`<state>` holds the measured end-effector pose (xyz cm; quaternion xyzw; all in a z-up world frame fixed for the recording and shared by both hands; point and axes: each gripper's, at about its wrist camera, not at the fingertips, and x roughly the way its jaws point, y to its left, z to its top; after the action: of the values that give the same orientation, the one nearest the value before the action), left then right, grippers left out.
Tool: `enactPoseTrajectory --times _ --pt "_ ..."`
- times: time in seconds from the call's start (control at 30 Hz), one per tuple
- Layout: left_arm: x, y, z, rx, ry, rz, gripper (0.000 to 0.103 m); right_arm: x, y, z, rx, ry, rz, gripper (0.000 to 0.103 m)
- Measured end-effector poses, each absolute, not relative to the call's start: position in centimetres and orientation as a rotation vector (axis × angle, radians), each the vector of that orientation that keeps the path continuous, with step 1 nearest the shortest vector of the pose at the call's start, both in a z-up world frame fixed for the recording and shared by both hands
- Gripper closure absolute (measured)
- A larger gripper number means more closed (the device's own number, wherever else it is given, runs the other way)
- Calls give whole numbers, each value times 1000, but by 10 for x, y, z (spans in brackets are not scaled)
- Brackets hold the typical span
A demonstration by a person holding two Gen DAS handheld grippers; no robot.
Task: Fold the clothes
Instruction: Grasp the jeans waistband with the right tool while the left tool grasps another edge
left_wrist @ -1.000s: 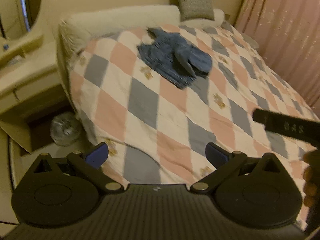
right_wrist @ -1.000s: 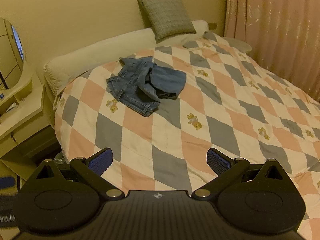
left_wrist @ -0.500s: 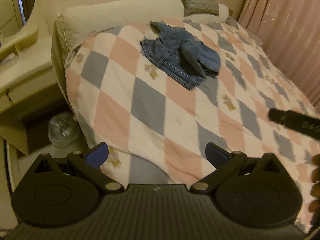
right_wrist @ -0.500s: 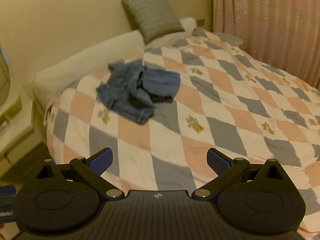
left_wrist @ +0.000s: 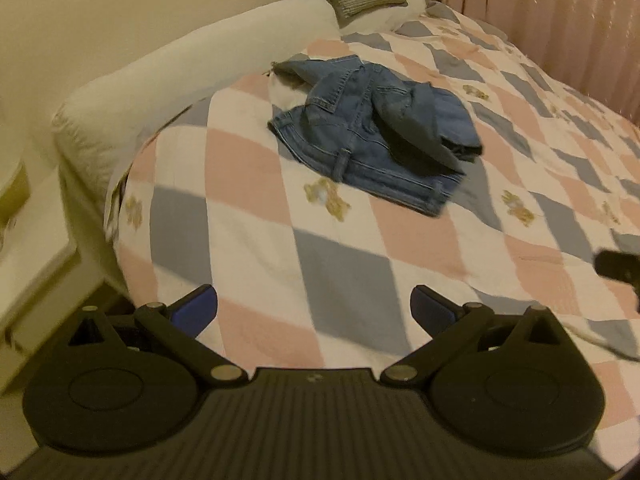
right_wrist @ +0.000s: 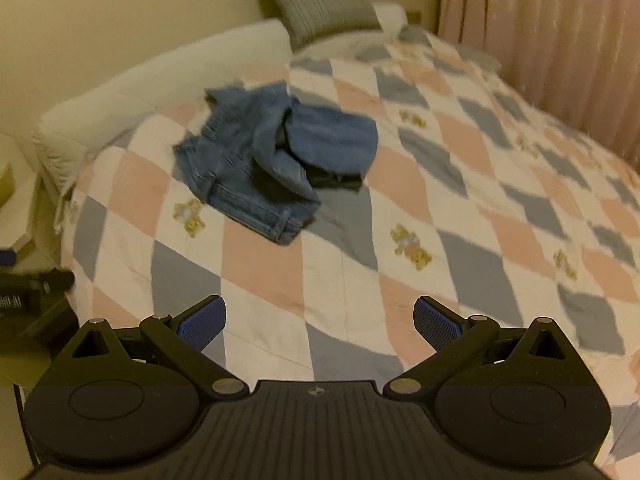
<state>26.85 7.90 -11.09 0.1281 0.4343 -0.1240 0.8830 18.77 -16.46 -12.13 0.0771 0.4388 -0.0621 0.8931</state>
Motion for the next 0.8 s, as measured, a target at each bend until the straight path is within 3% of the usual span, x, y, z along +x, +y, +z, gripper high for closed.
enactPoseTrajectory --times 0.1,0.3,0.43,0.5,0.8 --pt "315 89 -121 259 919 -317 2 207 -161 -138 113 930 -151 1" --pt "396 82 -151 396 842 -469 14 253 -123 -180 -236 936 -141 5" --pt "431 61 -187 655 722 -556 35 287 -96 -211 -417 900 -96 12" --pt "446 52 -205 787 660 -590 40 306 -84 -227 -491 875 -75 15" --pt "496 44 -294 1411 253 -752 37 369 -43 -300 -833 780 32 24"
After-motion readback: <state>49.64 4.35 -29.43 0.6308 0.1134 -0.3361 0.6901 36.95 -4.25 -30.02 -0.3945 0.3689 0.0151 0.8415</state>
